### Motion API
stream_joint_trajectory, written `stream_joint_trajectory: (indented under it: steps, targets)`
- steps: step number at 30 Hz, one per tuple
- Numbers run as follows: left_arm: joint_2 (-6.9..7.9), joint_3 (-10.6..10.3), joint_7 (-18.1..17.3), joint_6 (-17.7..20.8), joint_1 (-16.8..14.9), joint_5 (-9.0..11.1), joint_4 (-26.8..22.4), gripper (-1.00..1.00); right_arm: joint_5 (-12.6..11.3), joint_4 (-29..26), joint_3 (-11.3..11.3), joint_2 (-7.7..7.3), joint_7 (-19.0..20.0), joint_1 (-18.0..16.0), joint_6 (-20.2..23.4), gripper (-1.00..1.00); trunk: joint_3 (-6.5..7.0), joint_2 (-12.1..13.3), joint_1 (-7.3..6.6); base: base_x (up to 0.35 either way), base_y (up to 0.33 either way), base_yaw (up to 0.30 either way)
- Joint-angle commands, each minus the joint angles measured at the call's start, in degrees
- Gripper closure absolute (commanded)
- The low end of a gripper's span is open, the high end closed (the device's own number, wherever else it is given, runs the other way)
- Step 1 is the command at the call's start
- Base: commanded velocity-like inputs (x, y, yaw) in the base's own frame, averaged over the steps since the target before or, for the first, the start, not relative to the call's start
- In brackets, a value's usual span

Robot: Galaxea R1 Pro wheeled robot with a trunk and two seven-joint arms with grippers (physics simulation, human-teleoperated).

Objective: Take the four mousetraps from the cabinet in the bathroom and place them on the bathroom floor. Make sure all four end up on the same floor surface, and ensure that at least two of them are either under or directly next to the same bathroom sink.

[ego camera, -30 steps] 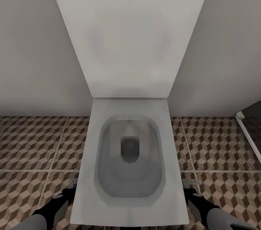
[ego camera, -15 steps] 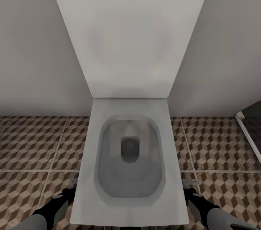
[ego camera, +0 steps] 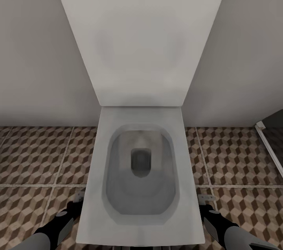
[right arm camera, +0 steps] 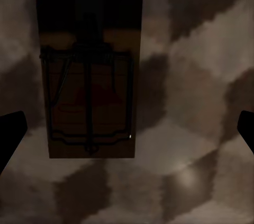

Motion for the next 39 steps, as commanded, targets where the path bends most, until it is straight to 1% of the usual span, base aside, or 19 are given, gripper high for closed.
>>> stream_joint_trajectory:
  steps: [1, 7, 12, 17, 39]
  targets:
    - [0.06, -0.5, -0.1, -0.6, 0.0, 0.6, 0.1, -1.00, 0.6, 0.1, -0.5, 0.01, 0.2, 0.0, -0.2, -1.00, -0.03, 0.0, -0.01, 0.000, 0.000, 0.000]
    - [0.04, -0.3, 0.3, -1.4, 0.0, 0.7, 0.0, -1.00, 0.6, 0.1, -0.5, 0.03, 0.2, 0.0, -0.3, -1.00, -0.03, 0.0, -0.01, -0.032, 0.000, 0.000]
    - [0.14, 0.1, 0.3, -1.4, 0.0, 1.1, -0.1, -1.00, 0.7, 0.1, -0.5, 0.05, 0.2, 0.0, -0.3, -1.00, -0.03, 0.0, -0.01, -0.212, 0.000, 0.000]
    - [0.25, 0.2, 0.2, -1.1, 0.0, 1.5, -0.2, -1.00, 0.8, 0.0, -0.5, 0.06, 0.2, 0.0, -0.3, -1.00, -0.03, 0.0, -0.01, -0.309, 0.000, 0.000]
    - [0.21, 0.4, 0.3, -1.0, 0.0, 1.6, -0.2, -1.00, 1.0, 0.0, -0.4, 0.01, 0.2, 0.0, -0.5, -1.00, -0.03, 0.0, -0.01, -0.340, 0.000, 0.000]
